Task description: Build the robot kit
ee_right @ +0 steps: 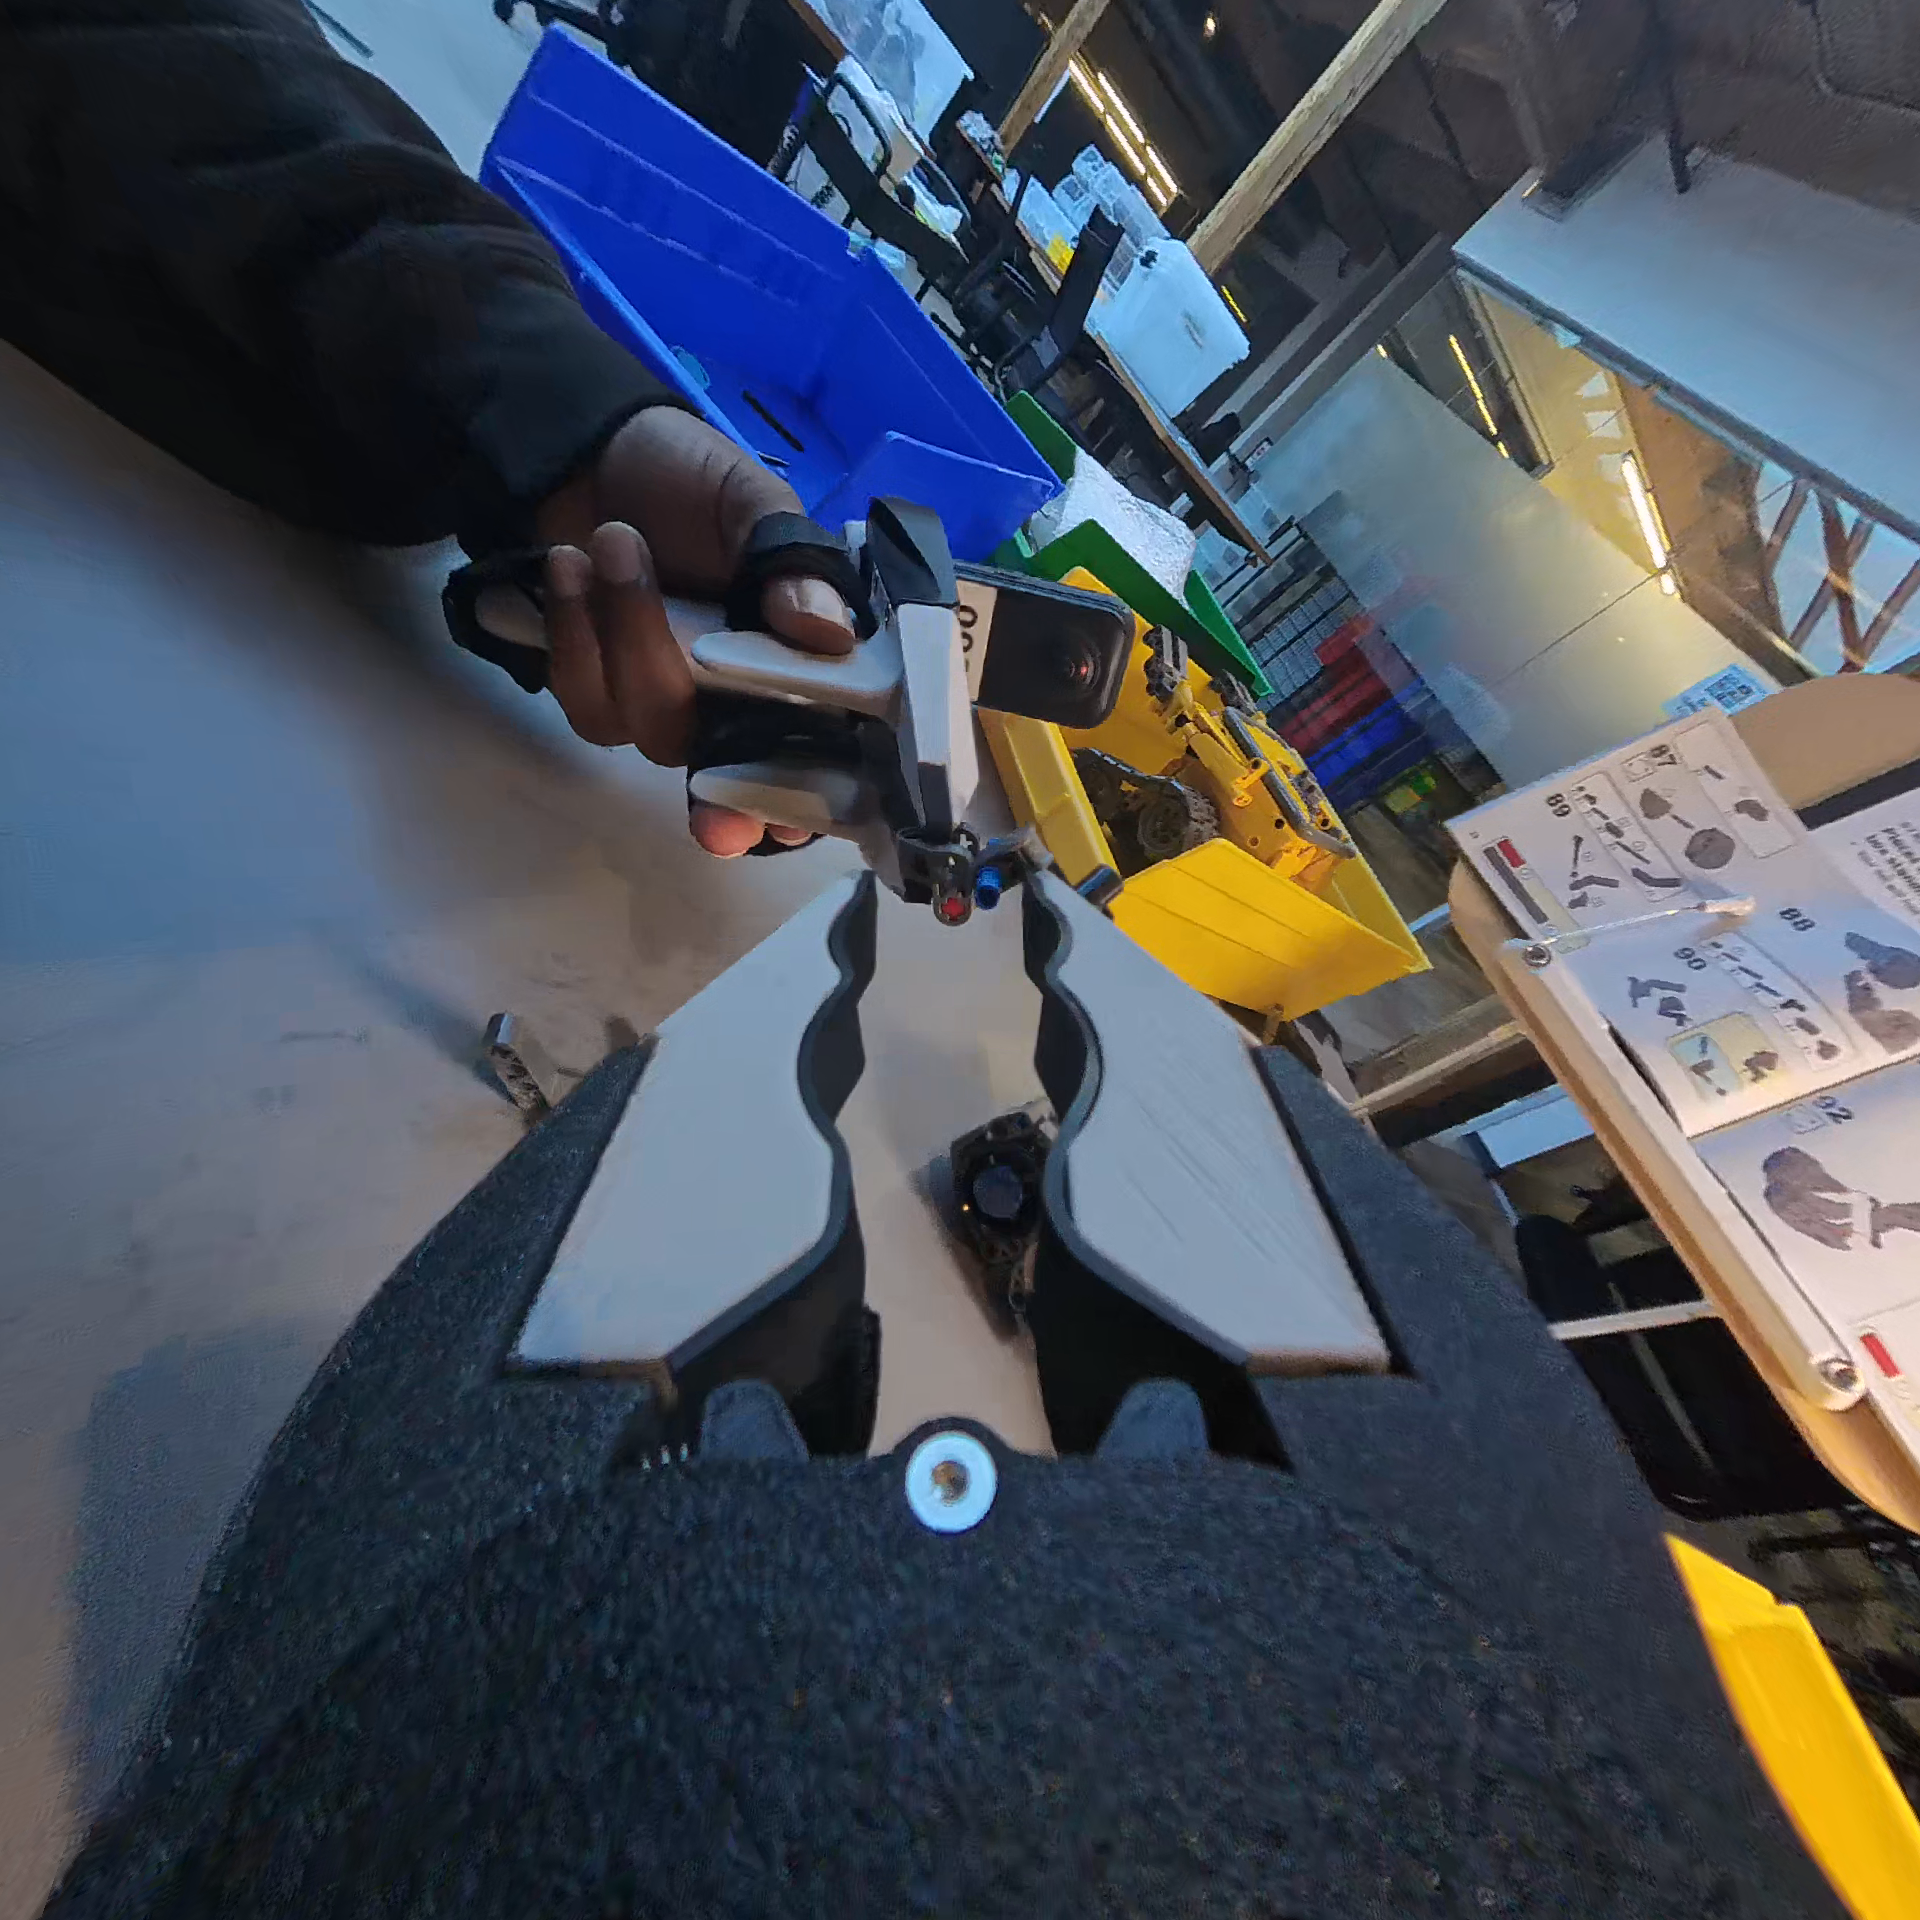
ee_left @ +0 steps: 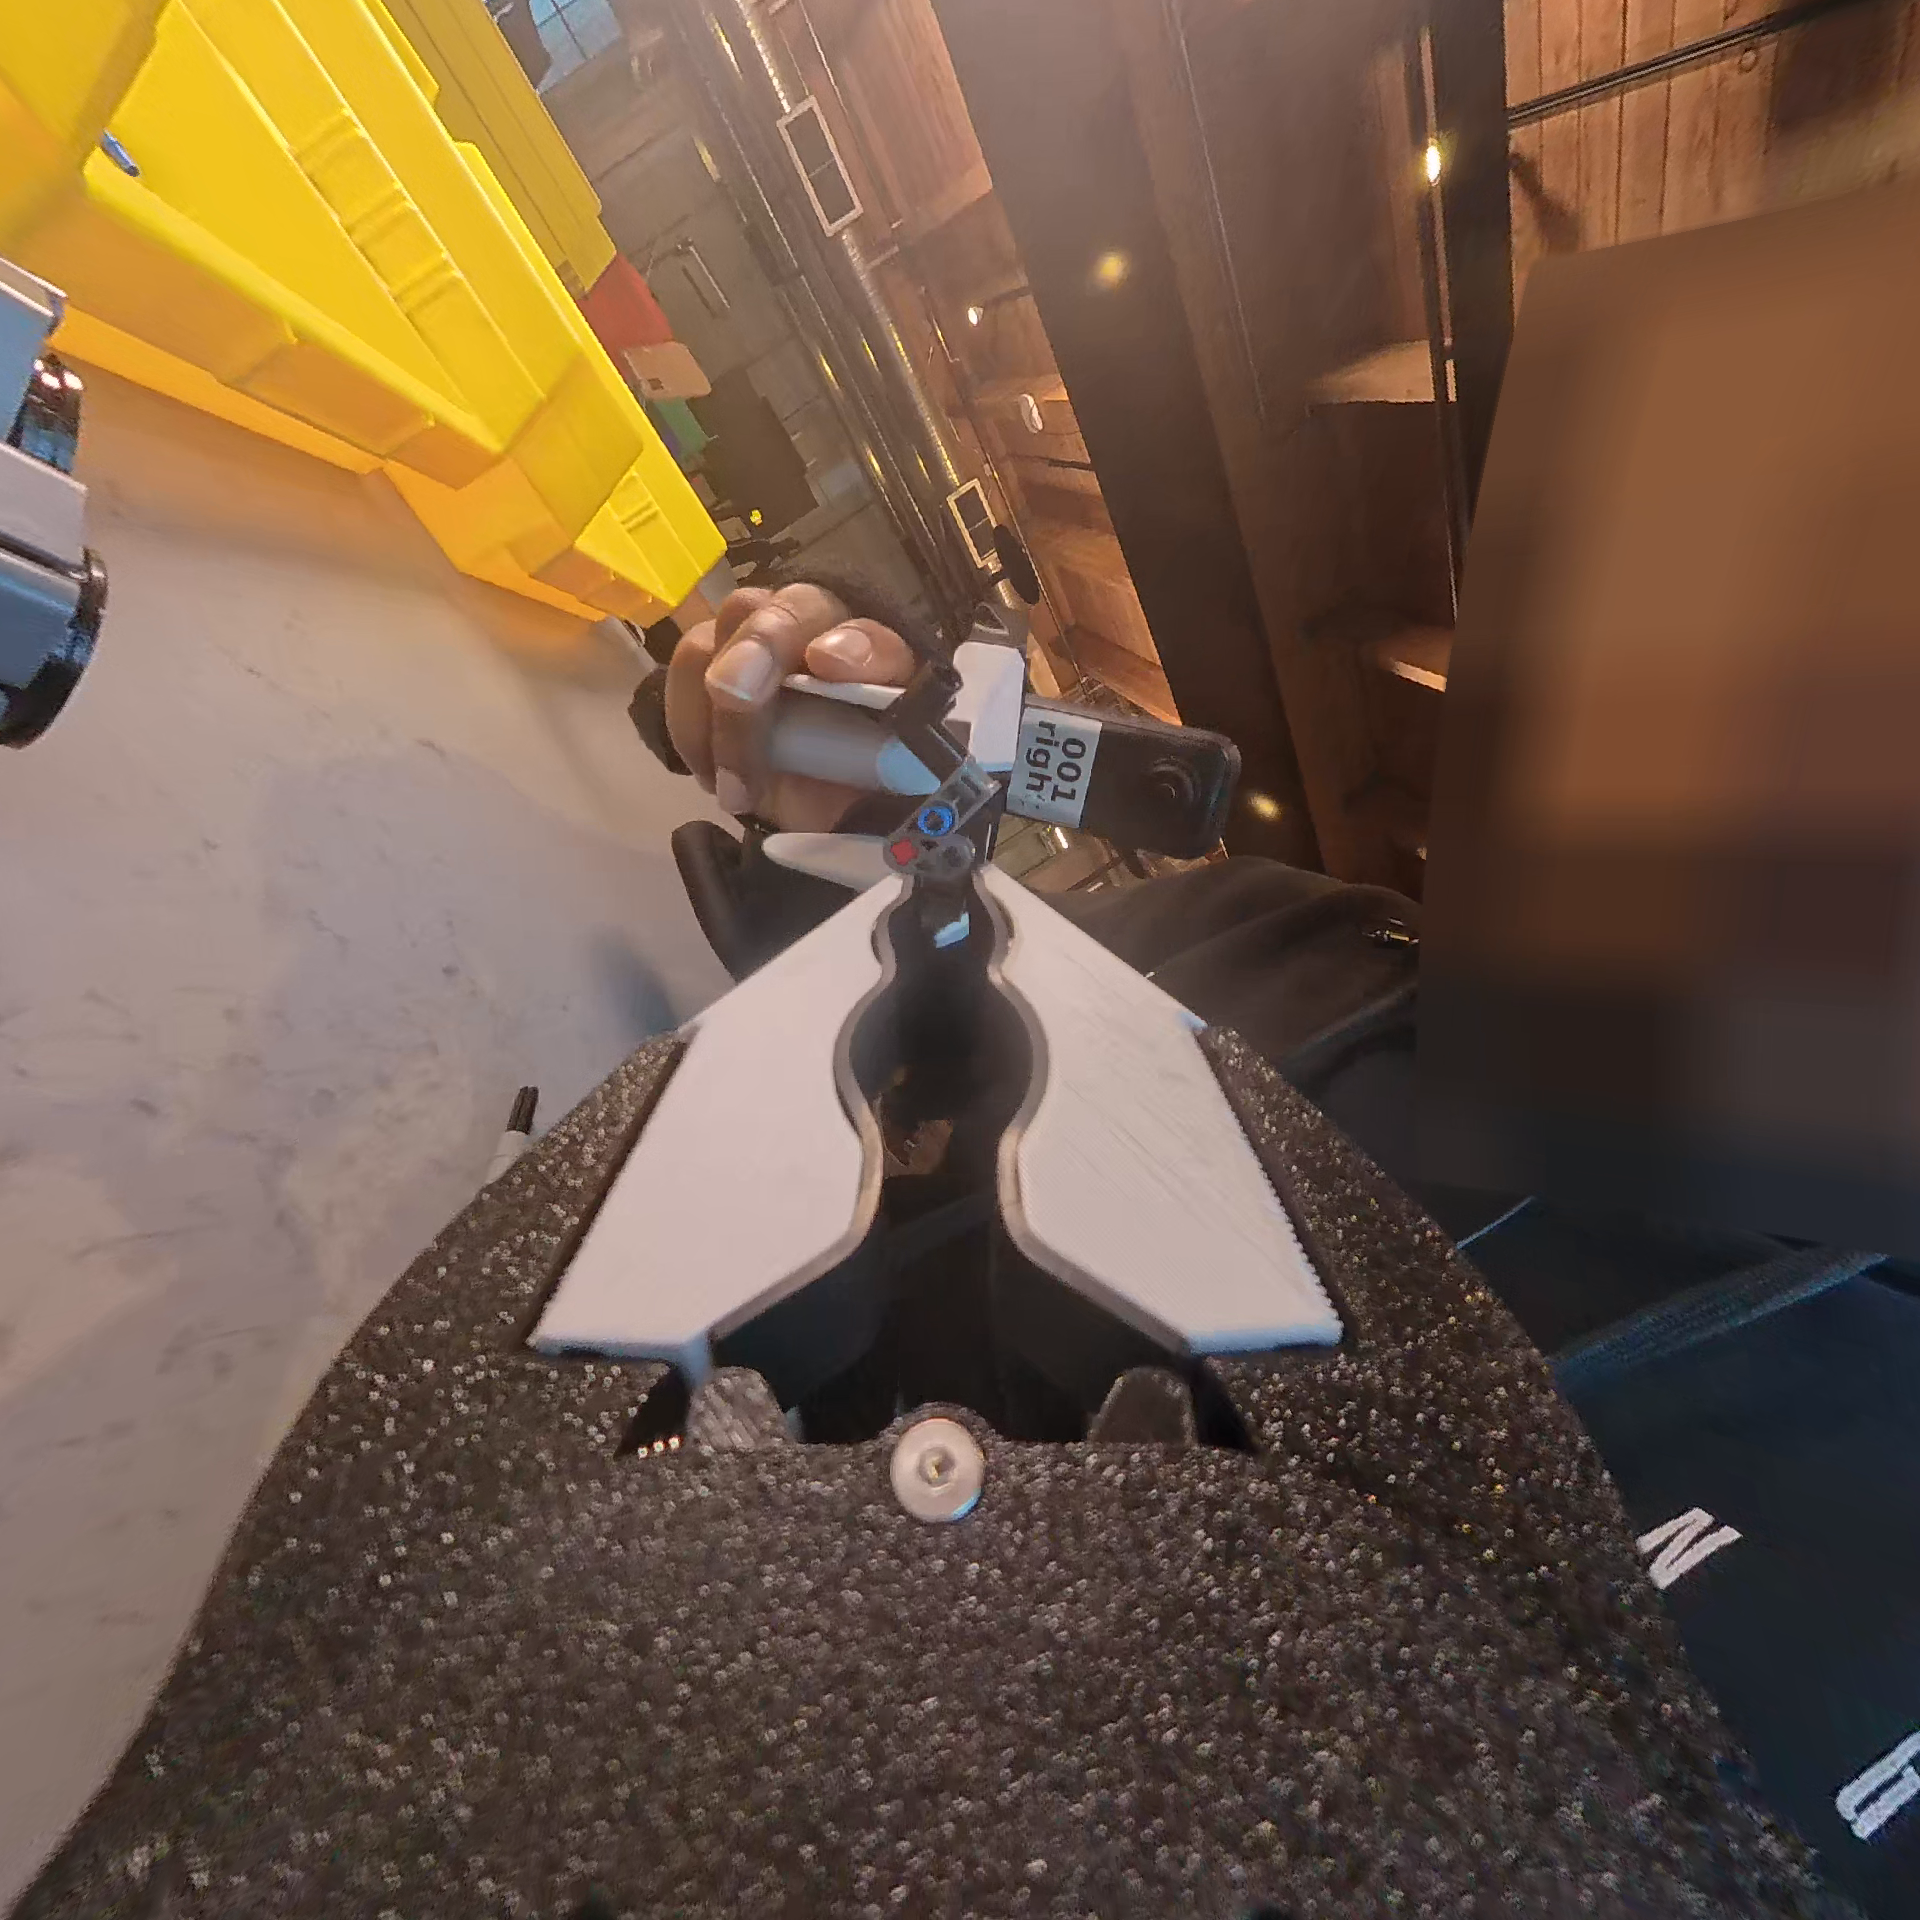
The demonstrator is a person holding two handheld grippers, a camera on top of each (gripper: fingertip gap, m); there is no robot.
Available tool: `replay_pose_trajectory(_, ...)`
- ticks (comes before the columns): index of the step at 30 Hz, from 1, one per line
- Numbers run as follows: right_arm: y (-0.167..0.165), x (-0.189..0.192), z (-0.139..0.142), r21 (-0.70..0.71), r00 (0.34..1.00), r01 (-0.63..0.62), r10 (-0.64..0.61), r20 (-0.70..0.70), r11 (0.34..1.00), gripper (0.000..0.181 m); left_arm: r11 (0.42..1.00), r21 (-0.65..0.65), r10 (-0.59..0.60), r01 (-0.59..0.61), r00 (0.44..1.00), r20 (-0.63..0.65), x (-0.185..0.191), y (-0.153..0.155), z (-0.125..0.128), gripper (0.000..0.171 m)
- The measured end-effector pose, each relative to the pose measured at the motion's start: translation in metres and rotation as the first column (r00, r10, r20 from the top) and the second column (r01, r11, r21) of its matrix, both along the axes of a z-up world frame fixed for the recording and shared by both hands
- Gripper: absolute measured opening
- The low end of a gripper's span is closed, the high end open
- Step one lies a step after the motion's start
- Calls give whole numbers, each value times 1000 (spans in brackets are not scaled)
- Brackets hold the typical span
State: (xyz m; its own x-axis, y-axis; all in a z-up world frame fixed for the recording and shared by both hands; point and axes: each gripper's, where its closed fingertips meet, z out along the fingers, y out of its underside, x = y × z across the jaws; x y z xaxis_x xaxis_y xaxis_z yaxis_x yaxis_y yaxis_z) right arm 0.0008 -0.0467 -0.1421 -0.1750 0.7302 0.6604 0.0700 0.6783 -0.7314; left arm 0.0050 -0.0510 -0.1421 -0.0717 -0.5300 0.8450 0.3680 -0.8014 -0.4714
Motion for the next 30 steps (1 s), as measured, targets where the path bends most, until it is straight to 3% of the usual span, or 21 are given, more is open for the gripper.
replay_pose_trajectory(5, 6, -3, 5, 139, 995, 77, -69, -68, 987, 26, 999, -35, 32, -31, 999, 15, -1, 4, -1, 8)
replay_pose_trajectory(8, 7, -5, 1, 135, 996, 73, -65, -63, 988, 24, 999, -42, 34, -33, 999, 7, -2, 5, -3, 8)
replay_pose_trajectory(15, 15, -6, -10, -196, 999, 39, -32, 38, 980, 34, 999, 6, 51, -52, 999, 9, -3, 4, 4, 8)
replay_pose_trajectory(19, 9, -8, -18, -459, 991, 17, 47, 128, 888, 34, 993, 92, 77, -77, 997, -2, -6, 3, 14, 8)
replay_pose_trajectory(22, 4, -11, -11, -585, 992, -9, 82, 99, 811, 25, 988, 139, 69, -62, 996, -47, -1, -1, 13, 8)
replay_pose_trajectory(26, 15, -10, -11, -507, 996, 34, 13, 89, 861, 10, 994, 96, 64, -58, 996, -66, 0, 0, 8, 8)
replay_pose_trajectory(30, 25, -7, -12, -235, 996, 82, -72, 50, 969, 8, 999, -10, 43, -44, 998, -38, 1, 3, -1, 8)
